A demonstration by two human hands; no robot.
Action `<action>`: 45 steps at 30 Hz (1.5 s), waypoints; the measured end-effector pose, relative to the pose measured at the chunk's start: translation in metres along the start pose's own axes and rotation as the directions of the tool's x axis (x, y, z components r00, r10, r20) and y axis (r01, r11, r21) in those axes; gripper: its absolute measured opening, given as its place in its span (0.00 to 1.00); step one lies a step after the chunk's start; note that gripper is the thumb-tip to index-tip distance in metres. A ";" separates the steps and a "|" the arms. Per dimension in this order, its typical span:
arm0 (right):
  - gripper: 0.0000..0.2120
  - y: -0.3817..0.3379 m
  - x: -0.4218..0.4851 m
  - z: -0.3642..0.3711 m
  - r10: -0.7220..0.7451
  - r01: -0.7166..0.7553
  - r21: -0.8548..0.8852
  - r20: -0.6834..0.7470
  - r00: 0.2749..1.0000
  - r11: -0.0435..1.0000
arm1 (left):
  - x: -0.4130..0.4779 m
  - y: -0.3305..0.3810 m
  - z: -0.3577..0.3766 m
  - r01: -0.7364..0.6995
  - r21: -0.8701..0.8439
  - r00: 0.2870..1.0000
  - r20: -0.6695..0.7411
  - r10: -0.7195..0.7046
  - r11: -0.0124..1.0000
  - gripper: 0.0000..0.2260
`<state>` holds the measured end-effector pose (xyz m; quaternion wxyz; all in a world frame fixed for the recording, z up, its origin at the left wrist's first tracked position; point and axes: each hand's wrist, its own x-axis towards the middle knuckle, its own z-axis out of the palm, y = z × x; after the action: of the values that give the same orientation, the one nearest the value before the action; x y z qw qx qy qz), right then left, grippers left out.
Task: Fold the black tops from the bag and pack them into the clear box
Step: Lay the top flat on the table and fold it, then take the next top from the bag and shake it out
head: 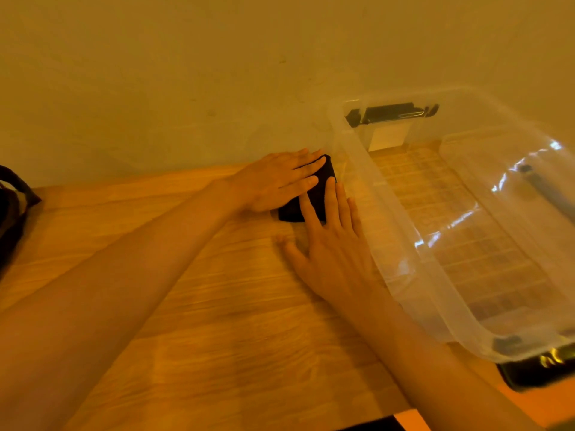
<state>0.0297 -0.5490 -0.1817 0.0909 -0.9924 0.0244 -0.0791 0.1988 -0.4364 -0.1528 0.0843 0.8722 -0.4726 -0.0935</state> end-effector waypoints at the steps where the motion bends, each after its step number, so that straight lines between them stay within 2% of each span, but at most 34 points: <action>1: 0.40 -0.001 -0.001 0.000 0.002 -0.002 -0.003 -0.001 1.000 1.000 | -0.003 0.003 0.001 0.014 -0.007 1.000 -0.011 -0.014 1.000 0.25; 4: 0.40 -0.004 -0.007 0.000 -0.014 0.014 -0.009 -0.021 1.000 1.000 | -0.008 0.008 0.009 0.066 0.004 0.997 -0.028 -0.066 0.998 0.28; 9: 0.40 0.002 -0.012 0.000 -0.036 0.036 -0.029 0.015 0.999 0.999 | -0.014 0.018 0.019 0.128 0.009 0.988 -0.090 -0.127 0.992 0.37; 16: 0.39 0.003 -0.022 -0.003 -0.031 0.031 -0.019 0.040 0.999 0.999 | -0.015 0.022 0.018 0.144 -0.040 0.983 -0.112 -0.148 0.989 0.31; 19: 0.38 0.001 -0.031 -0.014 -0.043 0.041 0.037 0.058 0.997 0.998 | -0.024 0.023 0.007 0.124 -0.059 0.980 -0.153 -0.131 0.991 0.30; 23: 0.36 -0.009 -0.050 -0.019 -0.121 0.118 0.065 0.055 0.991 0.991 | -0.069 0.027 0.001 0.191 -0.040 0.953 -0.230 -0.195 0.981 0.35; 27: 0.36 -0.028 -0.060 -0.019 -0.158 0.146 0.111 0.114 0.981 0.983 | -0.138 0.024 0.011 0.321 0.027 0.925 -0.223 -0.307 0.947 0.39; 29: 0.37 -0.041 -0.061 -0.020 -0.170 0.154 0.129 0.123 0.978 0.979 | -0.173 0.024 0.016 0.393 0.019 0.896 -0.235 -0.377 0.920 0.42; 33: 0.37 -0.073 -0.058 -0.026 -0.195 0.172 0.159 0.138 0.971 0.972 | -0.236 0.031 0.025 0.521 -0.001 0.809 -0.319 -0.494 0.853 0.38; 35: 0.37 -0.089 -0.059 -0.029 -0.212 0.191 0.160 0.125 0.969 0.968 | -0.263 0.040 0.024 0.565 -0.038 0.761 -0.361 -0.539 0.824 0.39; 39: 0.36 -0.125 -0.060 -0.037 -0.244 0.218 0.192 0.125 0.962 0.957 | -0.312 0.058 0.015 0.612 -0.104 0.674 -0.450 -0.586 0.784 0.40; 45: 0.38 -0.192 -0.055 -0.057 -0.277 0.251 0.209 0.108 0.955 0.945 | -0.378 0.062 -0.004 0.716 -0.070 0.533 -0.589 -0.608 0.695 0.35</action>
<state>-0.0272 -0.3676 -0.0993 0.1767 -0.9762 -0.1229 -0.0246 -0.0526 -0.1517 -0.1025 0.1005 0.9746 -0.0633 0.1899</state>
